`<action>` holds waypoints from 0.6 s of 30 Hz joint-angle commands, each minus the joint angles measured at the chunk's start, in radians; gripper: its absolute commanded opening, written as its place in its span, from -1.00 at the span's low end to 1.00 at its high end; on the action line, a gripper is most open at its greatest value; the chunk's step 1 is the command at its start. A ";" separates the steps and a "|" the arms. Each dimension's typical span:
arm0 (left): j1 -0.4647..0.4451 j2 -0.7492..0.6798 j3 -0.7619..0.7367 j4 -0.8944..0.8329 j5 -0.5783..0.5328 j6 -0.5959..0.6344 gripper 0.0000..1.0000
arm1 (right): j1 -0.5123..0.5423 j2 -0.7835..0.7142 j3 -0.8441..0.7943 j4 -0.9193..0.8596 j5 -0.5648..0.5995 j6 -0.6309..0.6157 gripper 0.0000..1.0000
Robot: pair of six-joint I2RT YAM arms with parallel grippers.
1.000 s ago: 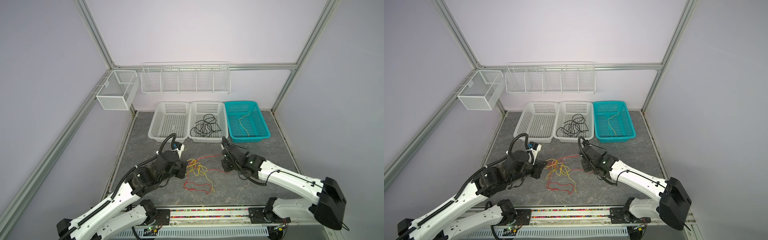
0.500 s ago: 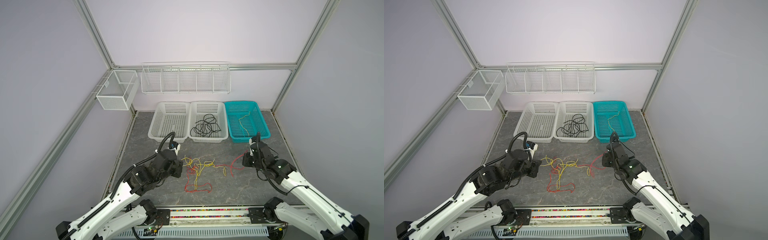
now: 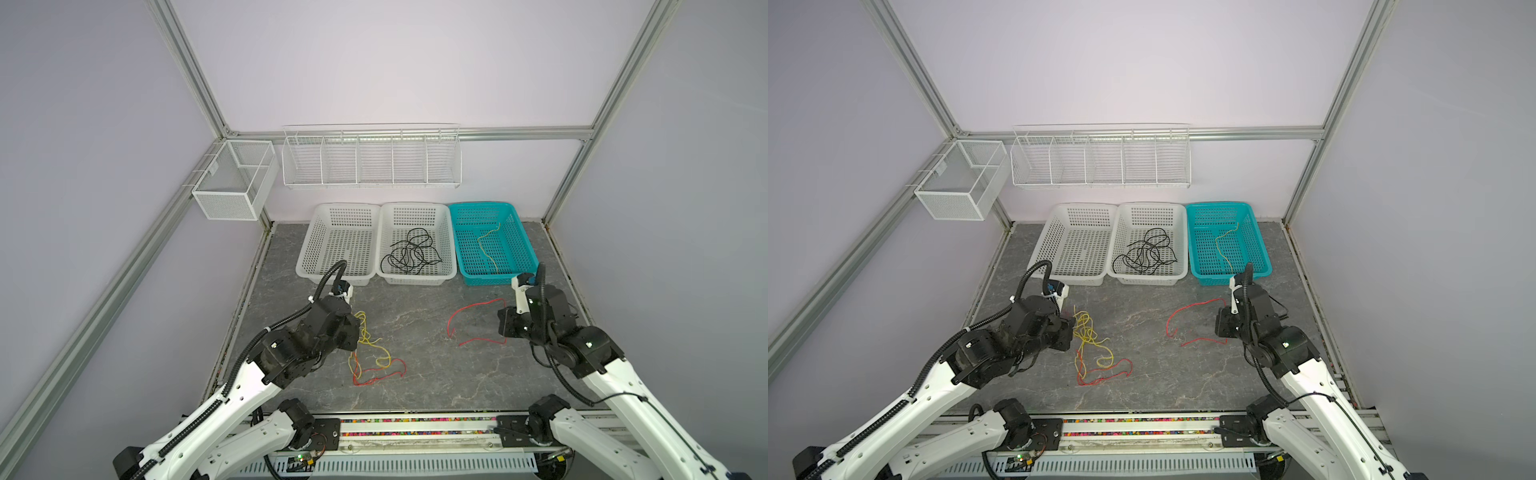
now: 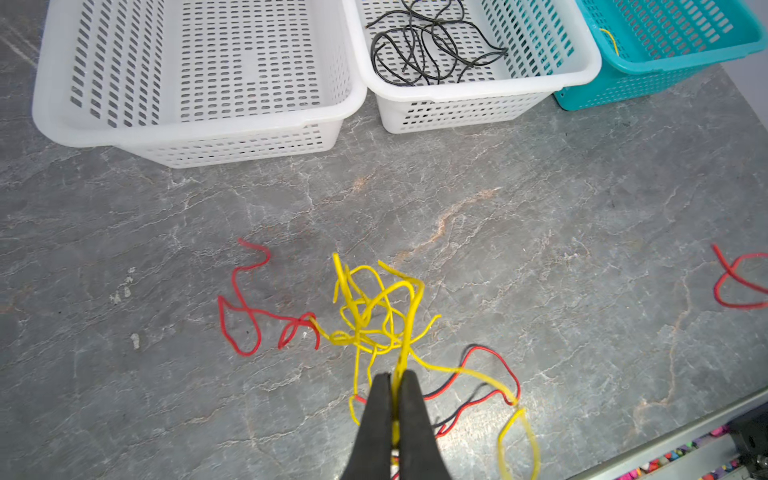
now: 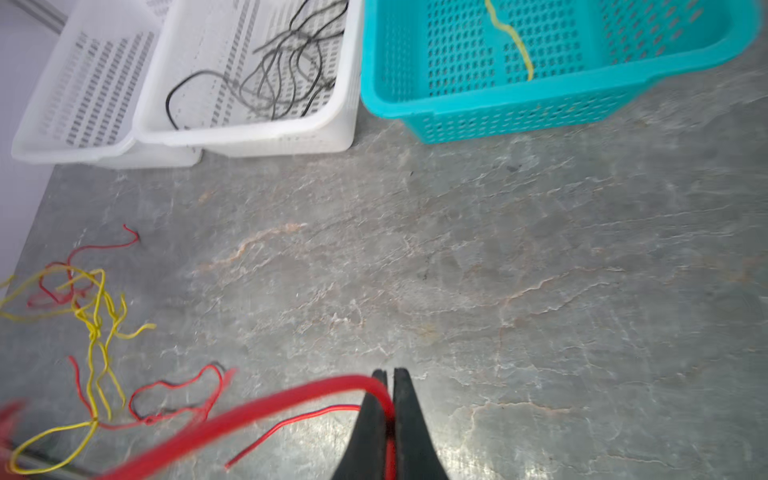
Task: Untangle the cables
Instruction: 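Pull the red wire away from the yellow wires with the right gripper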
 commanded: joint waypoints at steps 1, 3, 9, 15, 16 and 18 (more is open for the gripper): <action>0.012 -0.016 0.004 -0.009 0.005 0.014 -1.00 | 0.015 0.022 -0.048 -0.010 -0.070 -0.032 -0.86; 0.013 -0.021 0.000 -0.003 0.015 0.013 -1.00 | 0.016 -0.008 -0.067 0.017 -0.059 -0.019 -0.86; 0.012 -0.041 -0.007 0.010 0.039 0.017 -1.00 | 0.027 0.045 -0.042 0.035 -0.065 -0.032 -0.86; 0.013 -0.076 -0.019 0.026 0.044 0.017 -1.00 | 0.115 0.160 0.014 0.063 -0.011 -0.030 -0.86; 0.013 -0.075 -0.022 0.029 0.051 0.018 -1.00 | 0.136 0.181 0.031 0.065 0.005 -0.030 -0.86; 0.012 -0.076 -0.023 0.034 0.068 0.021 -1.00 | 0.161 0.224 0.089 0.065 0.025 -0.032 -0.86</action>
